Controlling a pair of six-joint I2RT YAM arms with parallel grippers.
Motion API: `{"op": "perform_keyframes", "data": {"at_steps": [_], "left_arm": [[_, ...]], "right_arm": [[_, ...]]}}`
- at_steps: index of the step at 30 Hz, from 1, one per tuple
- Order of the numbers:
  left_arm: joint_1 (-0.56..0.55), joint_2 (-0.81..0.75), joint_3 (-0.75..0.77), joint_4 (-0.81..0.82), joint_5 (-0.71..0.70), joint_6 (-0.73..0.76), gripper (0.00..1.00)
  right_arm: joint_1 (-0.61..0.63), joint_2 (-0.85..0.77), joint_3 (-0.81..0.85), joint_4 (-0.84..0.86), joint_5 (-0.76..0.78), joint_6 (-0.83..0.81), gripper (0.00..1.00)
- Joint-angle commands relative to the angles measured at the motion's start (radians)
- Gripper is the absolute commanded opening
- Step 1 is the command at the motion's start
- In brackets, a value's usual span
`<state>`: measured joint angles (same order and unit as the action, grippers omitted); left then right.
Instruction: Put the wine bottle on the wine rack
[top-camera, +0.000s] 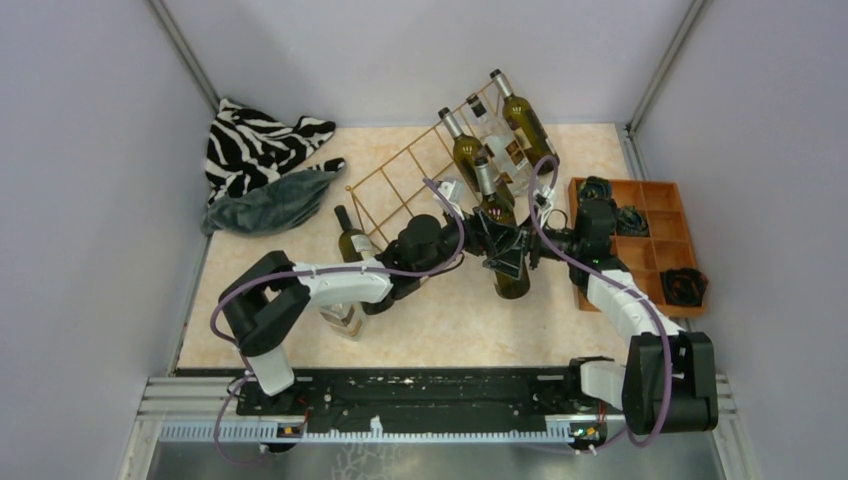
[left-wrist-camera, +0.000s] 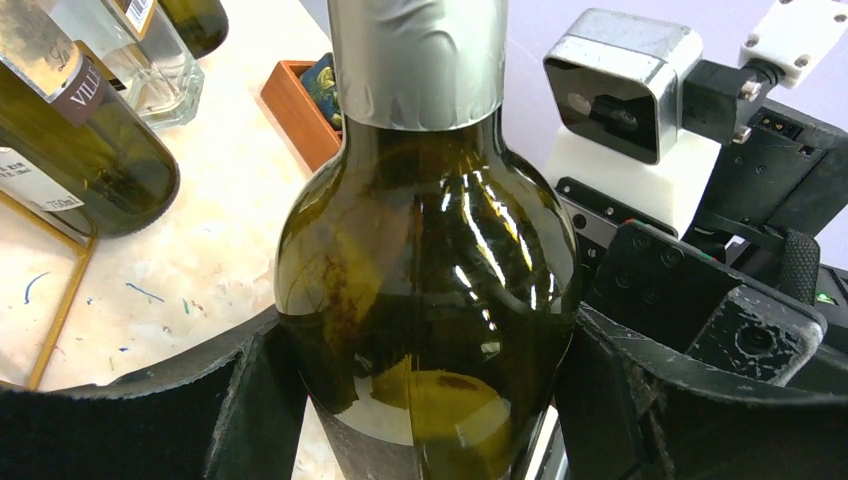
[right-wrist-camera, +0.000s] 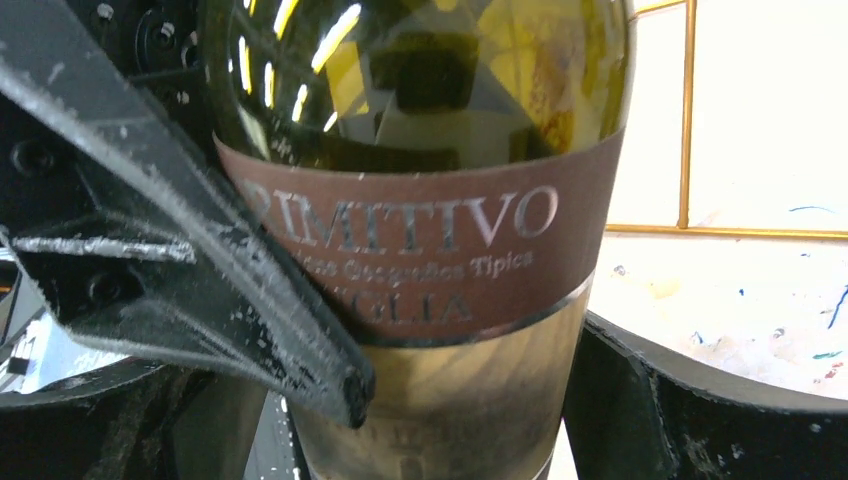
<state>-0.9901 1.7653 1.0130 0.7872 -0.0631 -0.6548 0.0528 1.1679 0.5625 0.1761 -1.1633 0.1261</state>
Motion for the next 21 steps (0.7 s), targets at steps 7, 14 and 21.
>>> {"op": "perform_keyframes", "data": {"at_steps": [7,14,21], "left_arm": [[-0.016,-0.007,0.029,0.198,-0.045,-0.03,0.0],[-0.016,0.004,0.035,0.214,-0.037,-0.055,0.0],[-0.016,0.002,0.027,0.217,-0.03,-0.072,0.0]], "right_arm": [[0.01,0.01,-0.019,0.143,0.025,0.086,0.9],[0.033,-0.002,-0.019,0.123,0.019,0.042,0.83],[0.039,-0.011,-0.01,0.116,-0.011,0.02,0.29]]}}
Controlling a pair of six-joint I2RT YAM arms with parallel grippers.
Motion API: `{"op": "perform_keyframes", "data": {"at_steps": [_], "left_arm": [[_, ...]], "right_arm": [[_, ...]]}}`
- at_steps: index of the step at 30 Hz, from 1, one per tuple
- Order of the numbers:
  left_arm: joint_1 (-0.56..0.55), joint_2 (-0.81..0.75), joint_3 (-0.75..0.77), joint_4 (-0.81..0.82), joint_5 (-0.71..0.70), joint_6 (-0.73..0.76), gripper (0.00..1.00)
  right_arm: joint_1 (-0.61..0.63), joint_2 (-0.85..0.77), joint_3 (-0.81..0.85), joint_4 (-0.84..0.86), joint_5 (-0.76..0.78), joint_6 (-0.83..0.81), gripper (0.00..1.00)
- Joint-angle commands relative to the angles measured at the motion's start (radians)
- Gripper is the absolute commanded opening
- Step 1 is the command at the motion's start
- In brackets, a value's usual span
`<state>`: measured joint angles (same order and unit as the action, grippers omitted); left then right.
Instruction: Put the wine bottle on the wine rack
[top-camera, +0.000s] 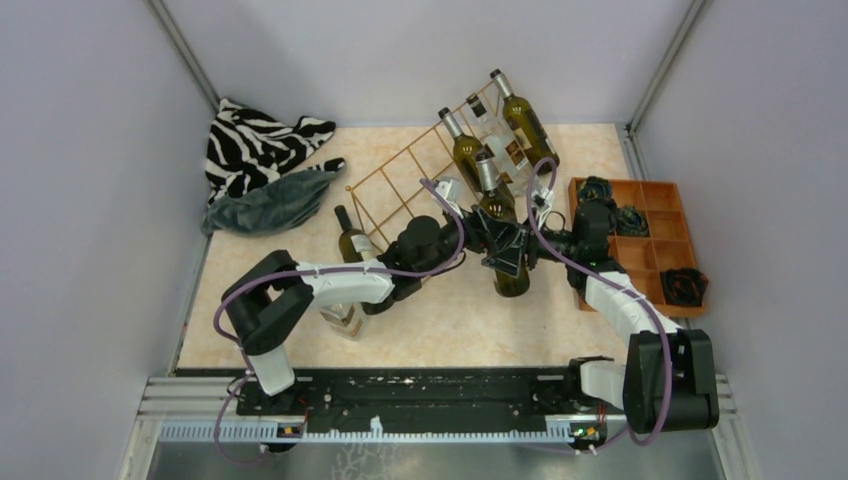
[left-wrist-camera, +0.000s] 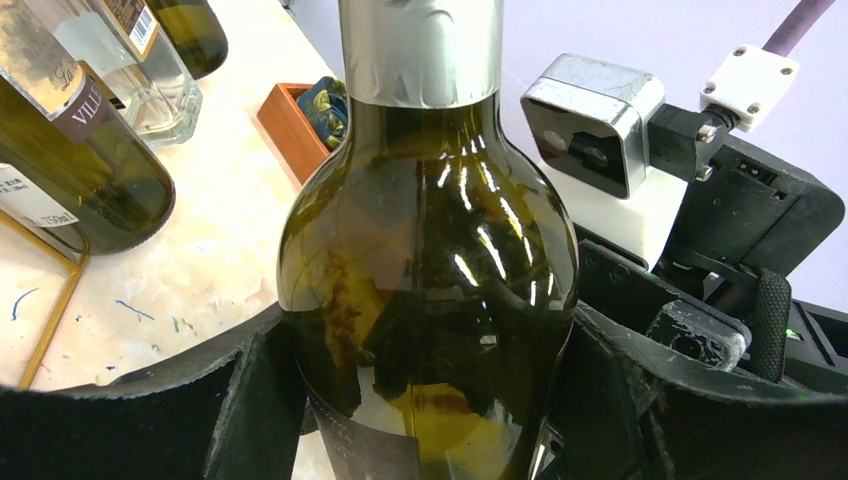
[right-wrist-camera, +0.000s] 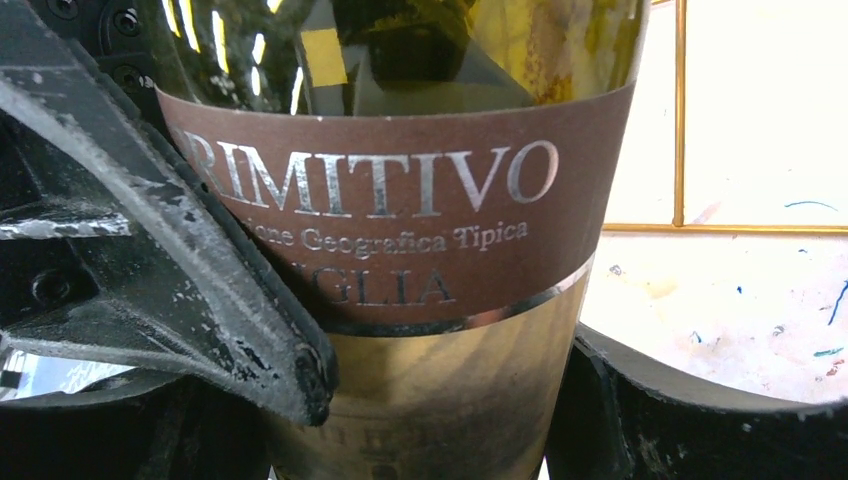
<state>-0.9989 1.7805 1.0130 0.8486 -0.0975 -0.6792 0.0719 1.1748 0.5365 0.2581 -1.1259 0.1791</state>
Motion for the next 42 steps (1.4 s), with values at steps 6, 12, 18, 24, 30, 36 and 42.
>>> {"op": "perform_keyframes", "data": {"at_steps": [6,12,18,24,30,36,42], "left_arm": [[-0.007,-0.033,0.008,0.148,0.015,-0.062,0.3],[-0.007,-0.065,-0.017,0.106,0.0,-0.085,0.85],[0.001,-0.1,-0.036,0.071,-0.014,-0.095,0.99],[0.019,-0.146,-0.048,0.034,-0.013,-0.094,0.99],[0.032,-0.204,-0.071,-0.002,-0.016,-0.054,0.99],[0.034,-0.267,-0.048,-0.098,-0.009,0.027,0.99],[0.034,-0.365,-0.026,-0.26,-0.017,0.149,0.99]], "right_arm": [[0.011,-0.027,0.05,-0.036,-0.059,-0.072,0.0],[-0.001,-0.03,0.043,0.004,-0.113,-0.034,0.0],[-0.004,-0.042,0.033,0.038,-0.136,-0.009,0.0],[-0.007,-0.043,0.03,0.048,-0.155,-0.004,0.0],[-0.006,-0.043,0.025,0.069,-0.172,0.013,0.0],[-0.007,-0.038,0.025,0.067,-0.173,0.008,0.0],[-0.015,-0.051,0.026,0.048,-0.173,-0.02,0.0]]}}
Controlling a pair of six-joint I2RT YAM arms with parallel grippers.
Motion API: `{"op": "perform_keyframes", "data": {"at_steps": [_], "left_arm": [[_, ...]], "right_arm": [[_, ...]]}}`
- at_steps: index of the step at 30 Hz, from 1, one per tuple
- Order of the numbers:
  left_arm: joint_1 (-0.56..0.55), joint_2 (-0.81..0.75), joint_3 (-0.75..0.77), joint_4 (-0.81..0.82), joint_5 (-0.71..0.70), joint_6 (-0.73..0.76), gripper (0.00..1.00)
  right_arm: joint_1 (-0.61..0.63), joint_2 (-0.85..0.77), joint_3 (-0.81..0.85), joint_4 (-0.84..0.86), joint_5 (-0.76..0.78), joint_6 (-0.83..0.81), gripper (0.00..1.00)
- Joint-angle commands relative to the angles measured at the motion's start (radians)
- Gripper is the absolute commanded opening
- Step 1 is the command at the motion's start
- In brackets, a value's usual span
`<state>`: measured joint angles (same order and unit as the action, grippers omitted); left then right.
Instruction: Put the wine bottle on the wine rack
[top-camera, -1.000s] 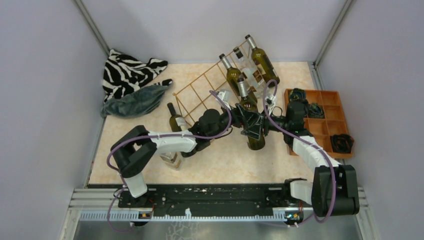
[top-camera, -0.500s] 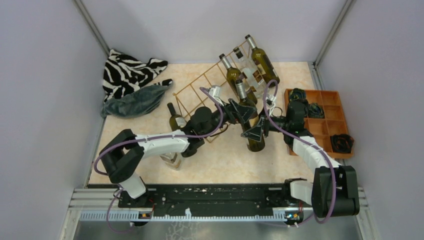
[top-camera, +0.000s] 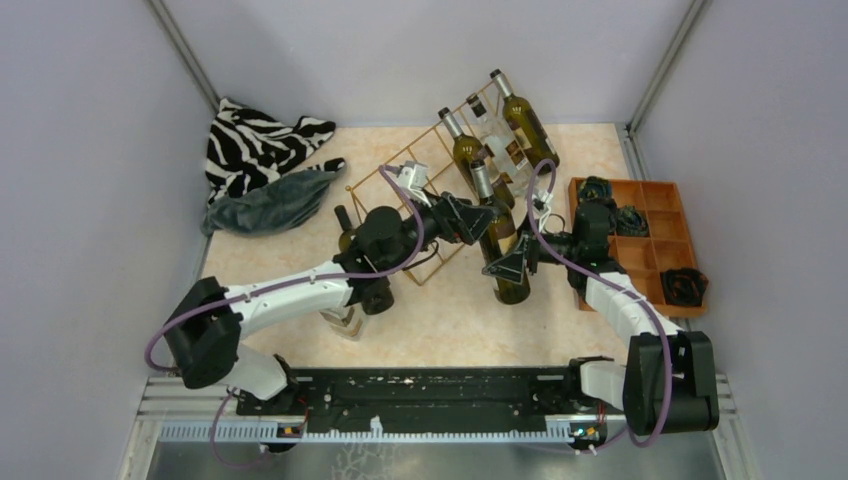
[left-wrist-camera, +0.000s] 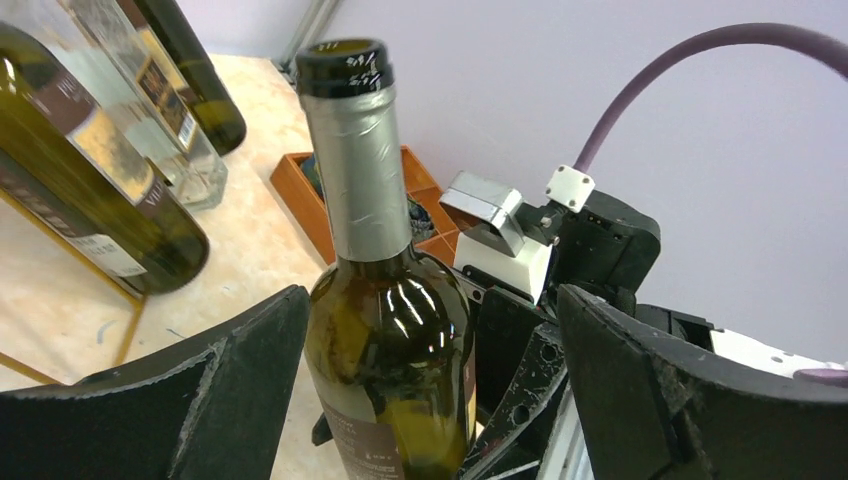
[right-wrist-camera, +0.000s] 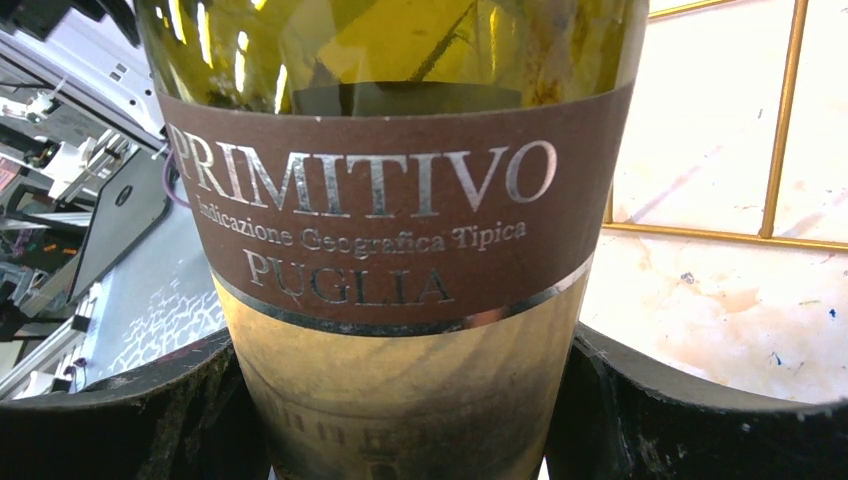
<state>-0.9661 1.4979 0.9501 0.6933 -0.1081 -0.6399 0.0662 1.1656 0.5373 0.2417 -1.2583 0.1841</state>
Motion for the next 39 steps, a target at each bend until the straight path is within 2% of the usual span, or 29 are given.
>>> {"op": "perform_keyframes", "data": {"at_steps": [1,11,22,27,39], "left_arm": [[0.001,-0.102,0.041,-0.132,-0.008,0.132,0.99],[0.003,-0.26,0.121,-0.393,0.07,0.321,0.99],[0.004,-0.431,0.226,-0.654,0.173,0.385,0.99],[0.004,-0.522,0.218,-0.725,0.161,0.36,0.99],[0.004,-0.682,0.142,-0.789,0.06,0.288,0.99]], "right_arm": [[-0.011,-0.047,0.026,0.056,-0.04,-0.036,0.0],[-0.02,-0.101,0.056,-0.12,-0.028,-0.235,0.0],[-0.009,-0.06,0.225,-0.396,0.158,-0.496,0.0],[0.053,0.005,0.327,-0.383,0.301,-0.493,0.0],[0.265,0.247,0.52,-0.171,0.615,-0.419,0.0]]}}
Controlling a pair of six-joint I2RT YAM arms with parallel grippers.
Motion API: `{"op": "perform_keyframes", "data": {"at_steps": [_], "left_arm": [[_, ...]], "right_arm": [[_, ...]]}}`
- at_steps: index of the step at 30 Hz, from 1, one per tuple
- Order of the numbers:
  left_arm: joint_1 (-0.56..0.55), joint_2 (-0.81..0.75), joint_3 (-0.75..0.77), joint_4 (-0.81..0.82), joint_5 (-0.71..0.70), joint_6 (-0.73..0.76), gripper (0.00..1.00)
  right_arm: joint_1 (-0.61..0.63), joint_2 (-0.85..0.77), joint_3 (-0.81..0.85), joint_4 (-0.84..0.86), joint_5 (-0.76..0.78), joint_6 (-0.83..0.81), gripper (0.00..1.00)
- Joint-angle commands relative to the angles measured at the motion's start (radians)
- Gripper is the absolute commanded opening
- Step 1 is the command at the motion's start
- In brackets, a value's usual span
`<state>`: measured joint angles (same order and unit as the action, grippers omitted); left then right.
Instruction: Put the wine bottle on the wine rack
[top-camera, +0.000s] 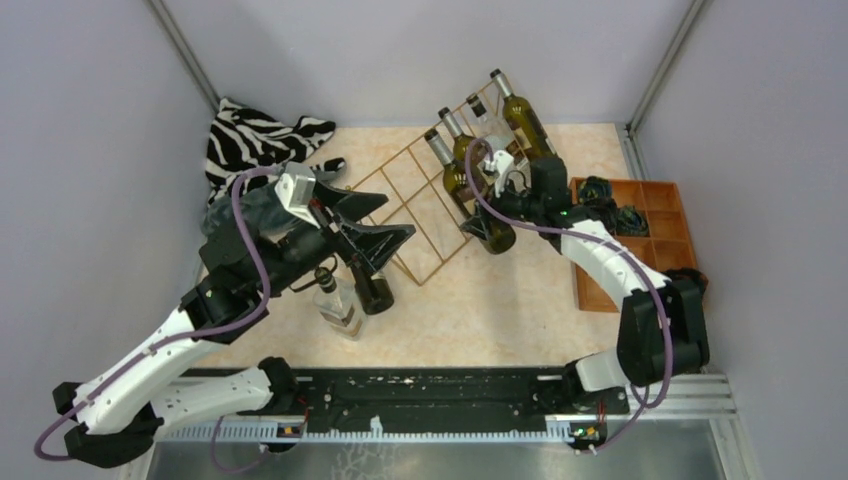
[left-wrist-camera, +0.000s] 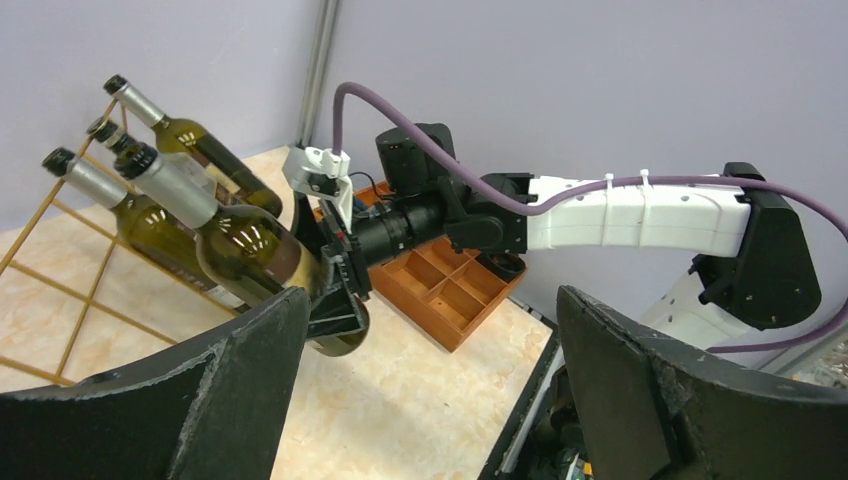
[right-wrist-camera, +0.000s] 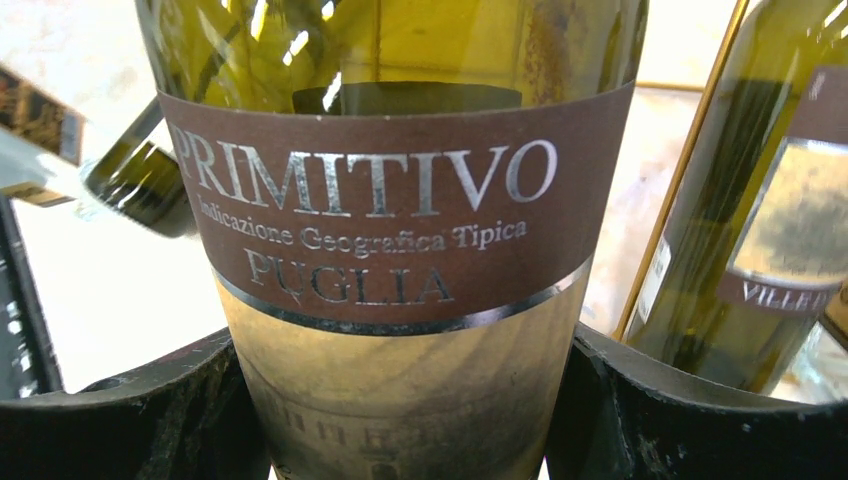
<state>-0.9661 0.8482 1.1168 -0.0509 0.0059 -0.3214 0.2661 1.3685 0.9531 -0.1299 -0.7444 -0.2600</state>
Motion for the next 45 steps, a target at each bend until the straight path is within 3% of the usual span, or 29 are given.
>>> {"op": "perform_keyframes", "data": {"at_steps": [1,8,27,45], "left_arm": [[0.004,-0.045,-0.029,-0.049,-0.063,-0.034,0.99],[0.004,-0.093,-0.047,-0.07,-0.109,-0.025,0.99],[0.003,-0.084,-0.085,-0.008,-0.133,0.027,0.99],[0.004,-0.065,-0.111,0.013,-0.148,0.061,0.99]], "right_arm": [[0.08,0.065,0.109,0.22,0.131,0.031,0.0],[0.122,0.19,0.175,0.287,0.255,0.07,0.0],[0.14,0.362,0.255,0.346,0.375,0.087,0.0],[0.148,0.442,0.25,0.437,0.379,0.073,0.03]]}}
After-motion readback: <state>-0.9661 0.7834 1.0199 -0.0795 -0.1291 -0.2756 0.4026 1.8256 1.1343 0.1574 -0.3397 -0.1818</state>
